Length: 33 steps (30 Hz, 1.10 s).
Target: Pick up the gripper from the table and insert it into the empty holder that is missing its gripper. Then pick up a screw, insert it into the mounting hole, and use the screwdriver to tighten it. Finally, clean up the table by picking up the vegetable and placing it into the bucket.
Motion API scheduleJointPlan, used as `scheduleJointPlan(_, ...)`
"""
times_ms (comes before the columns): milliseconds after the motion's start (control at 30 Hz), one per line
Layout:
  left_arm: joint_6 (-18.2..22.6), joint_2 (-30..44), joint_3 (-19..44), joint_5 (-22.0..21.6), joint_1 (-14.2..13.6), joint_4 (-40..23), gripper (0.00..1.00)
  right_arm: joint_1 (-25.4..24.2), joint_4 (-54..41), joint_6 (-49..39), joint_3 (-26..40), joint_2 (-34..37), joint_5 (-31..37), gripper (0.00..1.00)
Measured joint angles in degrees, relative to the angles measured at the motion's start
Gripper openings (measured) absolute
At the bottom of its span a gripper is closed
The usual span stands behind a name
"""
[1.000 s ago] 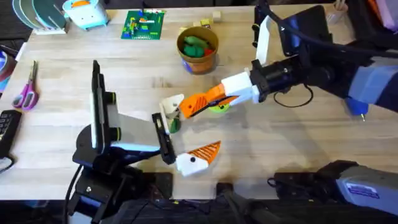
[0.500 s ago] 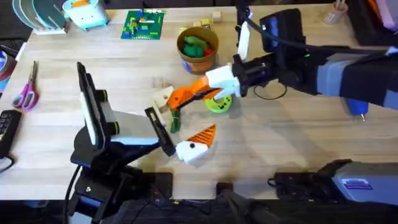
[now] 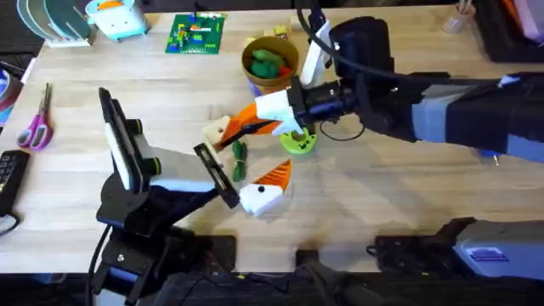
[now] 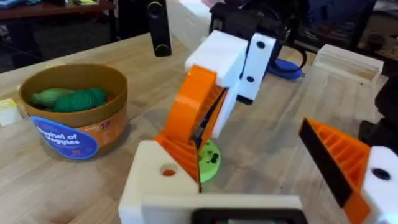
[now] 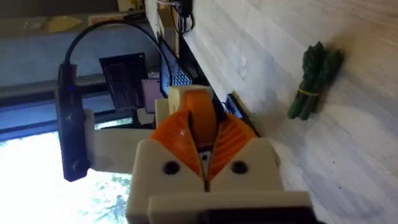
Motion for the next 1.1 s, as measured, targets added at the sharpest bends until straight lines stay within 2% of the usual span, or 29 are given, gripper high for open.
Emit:
scheduleJointPlan(133, -0.30, 0.00, 0.00, -0.38, 0.00, 0.02, 0.992, 0.32, 0.06, 0.43, 0.00, 0.00, 0.83, 0.015)
scheduleJointPlan(333, -1.38, 0.00, 0.02, -1.07, 0.00, 0.07, 0.993, 0.67, 0.11, 0.57, 0.00, 0.00, 1.81, 0.133)
scheduleJointPlan(467, -1.86, 0.00, 0.02, -1.27, 0.00, 0.13, 0.993, 0.77, 0.22, -0.06, 0.00, 0.00, 1.78, 0.172)
scheduleJointPlan(733, -1.70, -0.02, 0.02, -1.22, -0.02, 0.18, 0.993, 0.83, -0.15, -1.16, 0.00, 0.00, 1.83, 0.369)
scheduleJointPlan(1100, -1.11, -0.05, 0.02, -0.74, -0.37, 0.20, 0.993, -0.12, -0.83, -2.25, 0.00, 0.00, 0.64, 0.485)
